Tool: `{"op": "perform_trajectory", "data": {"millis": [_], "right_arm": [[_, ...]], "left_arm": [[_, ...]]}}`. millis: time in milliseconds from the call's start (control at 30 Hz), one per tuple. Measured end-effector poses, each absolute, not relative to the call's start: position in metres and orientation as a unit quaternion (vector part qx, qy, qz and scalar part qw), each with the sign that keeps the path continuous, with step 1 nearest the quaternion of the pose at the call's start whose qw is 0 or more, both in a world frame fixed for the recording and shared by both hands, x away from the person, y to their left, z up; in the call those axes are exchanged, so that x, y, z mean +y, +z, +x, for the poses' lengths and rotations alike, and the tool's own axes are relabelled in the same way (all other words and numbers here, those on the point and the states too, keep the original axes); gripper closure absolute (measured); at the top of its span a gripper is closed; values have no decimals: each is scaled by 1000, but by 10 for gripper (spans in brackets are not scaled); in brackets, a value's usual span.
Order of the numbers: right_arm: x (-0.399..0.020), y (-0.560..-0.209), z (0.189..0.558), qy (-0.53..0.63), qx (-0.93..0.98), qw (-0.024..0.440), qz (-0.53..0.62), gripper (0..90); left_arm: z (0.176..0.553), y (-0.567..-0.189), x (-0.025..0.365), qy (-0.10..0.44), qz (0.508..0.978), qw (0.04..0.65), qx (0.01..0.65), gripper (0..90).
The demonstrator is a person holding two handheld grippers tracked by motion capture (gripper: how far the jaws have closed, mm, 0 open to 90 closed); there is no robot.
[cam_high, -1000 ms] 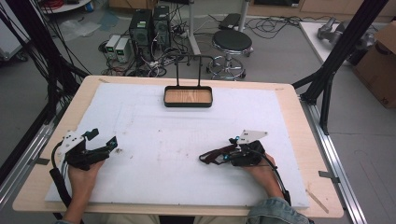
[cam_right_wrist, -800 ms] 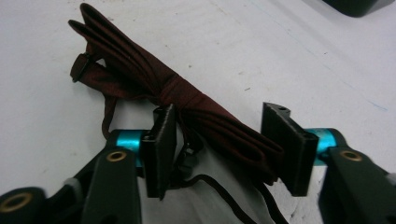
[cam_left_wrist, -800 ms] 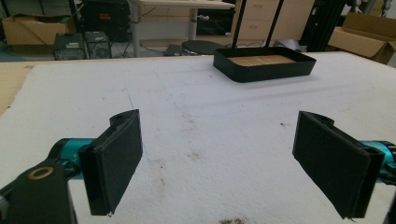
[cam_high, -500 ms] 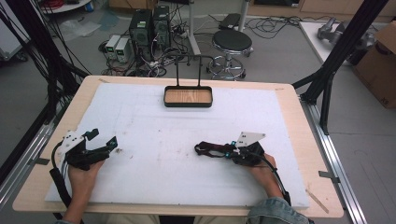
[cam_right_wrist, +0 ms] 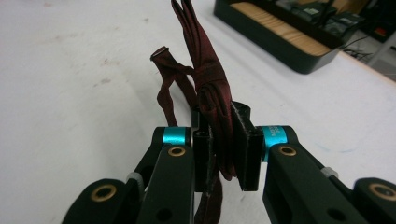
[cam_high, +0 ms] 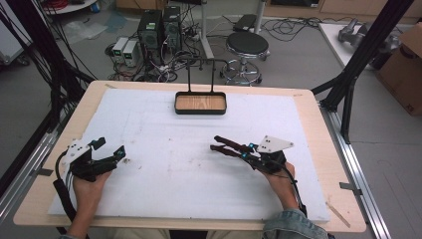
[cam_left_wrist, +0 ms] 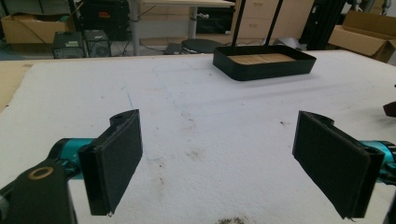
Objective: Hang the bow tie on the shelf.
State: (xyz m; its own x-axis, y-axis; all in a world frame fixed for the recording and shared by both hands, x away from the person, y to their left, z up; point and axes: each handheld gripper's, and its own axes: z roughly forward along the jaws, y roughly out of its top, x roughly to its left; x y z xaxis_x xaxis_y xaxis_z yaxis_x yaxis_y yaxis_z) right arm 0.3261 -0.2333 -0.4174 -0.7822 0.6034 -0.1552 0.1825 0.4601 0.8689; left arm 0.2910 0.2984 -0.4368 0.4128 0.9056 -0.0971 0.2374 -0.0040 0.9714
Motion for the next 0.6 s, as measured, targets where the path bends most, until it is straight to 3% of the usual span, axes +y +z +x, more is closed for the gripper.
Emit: {"op": "perform_trajectory", "data": {"millis": [333,600], "right_arm": [[-235,-400,333,477,796,267,260,800],[-230,-384,342,482,784,273,280,800]], "left_arm": [[291,-437,298,306,639,547,447,163],[291,-437,298,305,639,547,447,163]]}}
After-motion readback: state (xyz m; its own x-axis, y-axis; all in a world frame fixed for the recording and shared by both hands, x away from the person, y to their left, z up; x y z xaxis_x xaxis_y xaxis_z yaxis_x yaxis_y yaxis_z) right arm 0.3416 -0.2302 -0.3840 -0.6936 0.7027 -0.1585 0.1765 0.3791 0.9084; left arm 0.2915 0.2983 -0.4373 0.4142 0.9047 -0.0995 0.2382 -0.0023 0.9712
